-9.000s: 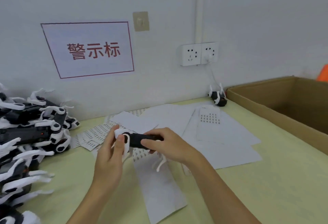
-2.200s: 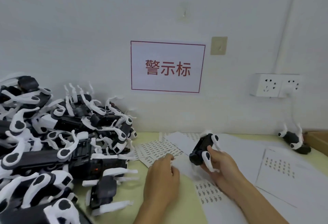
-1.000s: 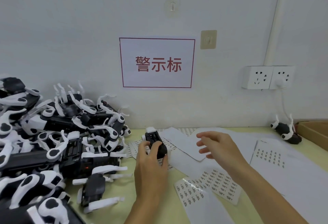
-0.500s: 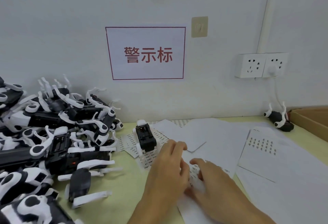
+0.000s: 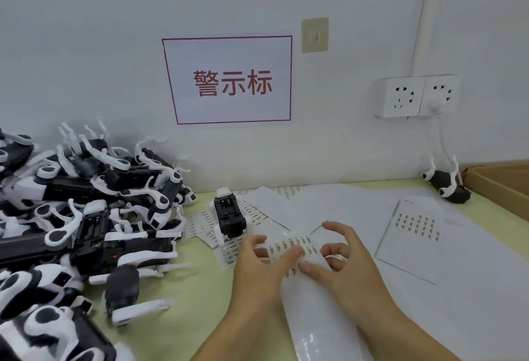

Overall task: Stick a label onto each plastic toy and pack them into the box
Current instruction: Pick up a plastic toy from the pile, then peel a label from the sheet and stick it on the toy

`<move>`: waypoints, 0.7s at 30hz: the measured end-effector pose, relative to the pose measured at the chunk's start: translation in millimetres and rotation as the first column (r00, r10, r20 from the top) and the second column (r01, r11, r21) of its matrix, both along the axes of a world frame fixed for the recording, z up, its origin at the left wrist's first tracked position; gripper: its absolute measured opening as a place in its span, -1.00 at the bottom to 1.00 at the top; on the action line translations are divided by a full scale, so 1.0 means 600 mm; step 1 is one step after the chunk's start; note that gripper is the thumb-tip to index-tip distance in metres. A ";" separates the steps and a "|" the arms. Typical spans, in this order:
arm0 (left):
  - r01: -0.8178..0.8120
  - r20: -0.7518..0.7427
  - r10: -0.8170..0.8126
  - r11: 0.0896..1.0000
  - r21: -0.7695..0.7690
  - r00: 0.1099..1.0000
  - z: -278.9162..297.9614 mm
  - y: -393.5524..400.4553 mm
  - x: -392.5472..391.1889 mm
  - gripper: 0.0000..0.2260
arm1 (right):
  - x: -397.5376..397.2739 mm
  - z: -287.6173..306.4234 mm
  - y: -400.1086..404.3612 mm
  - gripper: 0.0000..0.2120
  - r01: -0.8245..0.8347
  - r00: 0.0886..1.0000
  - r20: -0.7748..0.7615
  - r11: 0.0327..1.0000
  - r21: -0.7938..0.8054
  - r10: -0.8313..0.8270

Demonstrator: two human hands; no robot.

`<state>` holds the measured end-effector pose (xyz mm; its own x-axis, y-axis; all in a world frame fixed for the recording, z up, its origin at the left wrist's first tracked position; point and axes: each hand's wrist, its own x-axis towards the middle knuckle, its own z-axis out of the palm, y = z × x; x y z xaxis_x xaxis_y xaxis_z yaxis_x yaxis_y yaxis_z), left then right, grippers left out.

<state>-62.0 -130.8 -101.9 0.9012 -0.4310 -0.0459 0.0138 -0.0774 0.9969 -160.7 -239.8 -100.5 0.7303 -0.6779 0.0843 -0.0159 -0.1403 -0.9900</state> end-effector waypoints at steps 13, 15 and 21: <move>0.070 0.061 -0.054 0.953 -0.296 0.997 -0.026 0.027 -0.008 -0.77 | 0.000 0.001 0.008 -0.68 -0.210 0.974 -0.001 0.908 0.362 0.226; 0.100 0.115 -0.069 0.952 -0.288 0.991 -0.028 0.026 -0.010 -0.79 | -0.009 -0.004 0.008 -0.83 -0.259 0.955 -0.057 0.914 0.311 0.290; 0.158 0.179 -0.108 0.943 -0.292 0.978 -0.029 0.025 -0.019 -0.83 | -0.028 -0.019 0.010 -0.85 -0.225 0.973 -0.018 0.959 0.172 0.231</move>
<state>-73.5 -115.7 -119.5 0.8196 -0.5185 0.2437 -0.1352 0.2383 0.9617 -177.5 -233.8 -111.6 0.8675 -0.4952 -0.0467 -0.0404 0.0234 -0.9989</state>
